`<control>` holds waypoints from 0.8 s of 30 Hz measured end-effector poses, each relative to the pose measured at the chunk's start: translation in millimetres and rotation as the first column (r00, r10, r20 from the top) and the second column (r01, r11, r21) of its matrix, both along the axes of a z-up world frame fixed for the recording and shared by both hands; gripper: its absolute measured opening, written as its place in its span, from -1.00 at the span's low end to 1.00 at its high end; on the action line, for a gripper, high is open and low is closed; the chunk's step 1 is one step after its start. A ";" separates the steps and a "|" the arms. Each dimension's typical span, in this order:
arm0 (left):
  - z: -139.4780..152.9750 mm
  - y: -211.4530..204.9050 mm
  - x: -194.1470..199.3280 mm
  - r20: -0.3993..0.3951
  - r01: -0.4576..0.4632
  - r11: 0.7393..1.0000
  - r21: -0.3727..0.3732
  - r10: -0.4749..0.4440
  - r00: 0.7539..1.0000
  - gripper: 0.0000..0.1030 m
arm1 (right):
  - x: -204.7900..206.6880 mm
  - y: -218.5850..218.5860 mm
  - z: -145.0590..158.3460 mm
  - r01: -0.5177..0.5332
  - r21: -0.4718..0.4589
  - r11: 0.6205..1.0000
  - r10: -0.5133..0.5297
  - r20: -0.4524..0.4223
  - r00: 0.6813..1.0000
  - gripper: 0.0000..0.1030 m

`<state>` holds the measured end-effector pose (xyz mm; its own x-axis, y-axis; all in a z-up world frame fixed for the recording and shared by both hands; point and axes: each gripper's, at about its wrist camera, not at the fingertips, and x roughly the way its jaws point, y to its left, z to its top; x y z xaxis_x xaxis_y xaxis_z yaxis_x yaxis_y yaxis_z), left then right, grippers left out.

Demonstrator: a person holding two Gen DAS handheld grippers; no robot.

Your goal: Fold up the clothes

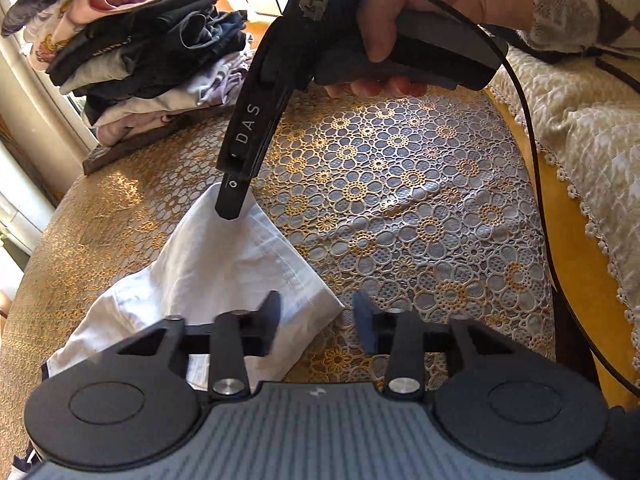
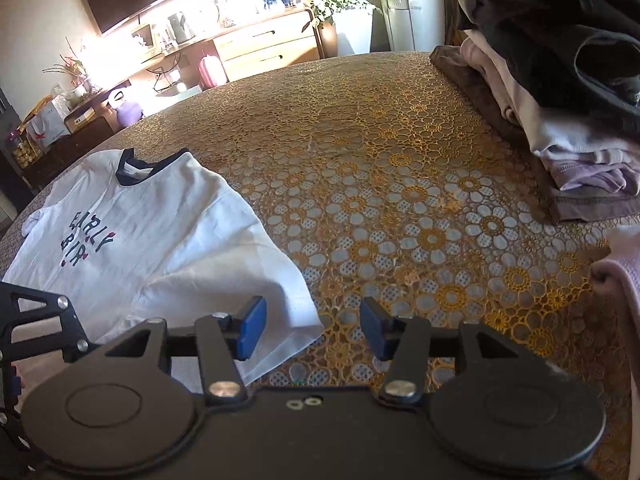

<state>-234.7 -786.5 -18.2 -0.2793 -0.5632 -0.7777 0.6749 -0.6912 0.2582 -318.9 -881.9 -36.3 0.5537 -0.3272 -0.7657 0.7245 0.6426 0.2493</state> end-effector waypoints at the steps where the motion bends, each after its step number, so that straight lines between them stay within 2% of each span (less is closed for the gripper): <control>1: 0.1 -1.8 1.7 -0.008 0.007 1.000 0.013 -0.007 1.000 -0.53 | -0.1 -0.4 -1.4 -0.002 0.004 1.000 0.002 0.005 1.000 1.00; 3: -0.2 -3.5 7.4 -0.043 -0.001 1.000 0.026 0.002 0.999 -0.69 | -0.3 -0.3 -2.9 -0.012 0.005 1.000 0.012 0.015 1.000 1.00; 6: -0.6 -5.9 16.1 -0.095 -0.012 0.999 0.045 0.016 0.995 -0.83 | -1.7 0.9 -2.9 -0.016 -0.009 1.000 0.016 0.019 1.000 1.00; 8: 4.1 -7.8 16.4 -0.177 -0.082 0.996 0.046 0.088 0.980 -0.87 | -4.6 1.8 -1.5 0.001 -0.038 0.999 0.000 0.029 1.000 1.00; 9: 7.4 -9.8 23.3 -0.234 -0.119 0.991 0.053 0.128 0.964 -0.89 | -5.8 2.2 -1.0 0.009 -0.049 0.999 -0.008 0.035 0.999 1.00; 11: 15.5 -14.0 38.6 -0.360 -0.187 0.978 0.089 0.207 0.910 -0.89 | -6.0 2.0 -1.5 0.009 -0.048 0.999 -0.007 0.046 0.999 1.00; 12: 18.0 -14.7 43.8 -0.397 -0.208 0.973 0.097 0.229 0.889 -0.89 | -5.5 1.5 -2.4 0.012 -0.041 0.999 -0.010 0.056 0.998 1.00; 15: 21.0 -15.7 55.9 -0.469 -0.253 0.960 0.120 0.280 0.838 -0.89 | 0.0 0.4 -8.6 0.035 -0.029 0.999 -0.033 0.059 0.998 1.00; 17: 24.1 -14.4 64.3 -0.516 -0.269 0.953 0.140 0.302 0.801 -0.89 | 4.2 3.1 -9.5 0.012 -0.035 0.999 -0.009 0.067 0.998 1.00; 19: 26.5 -11.9 71.8 -0.568 -0.277 0.946 0.166 0.322 0.757 -0.89 | 6.3 3.9 -8.7 0.011 -0.032 0.999 -0.009 0.068 0.998 1.00; 21: 27.0 -9.2 76.1 -0.601 -0.288 0.941 0.180 0.337 0.724 -0.89 | 5.9 0.8 -5.6 0.027 -0.019 0.999 -0.026 0.064 0.998 1.00; 24: 27.1 -4.9 84.0 -0.657 -0.297 0.932 0.206 0.357 0.664 -0.89 | -4.6 -10.4 7.7 0.075 0.075 0.994 -0.088 0.180 0.980 1.00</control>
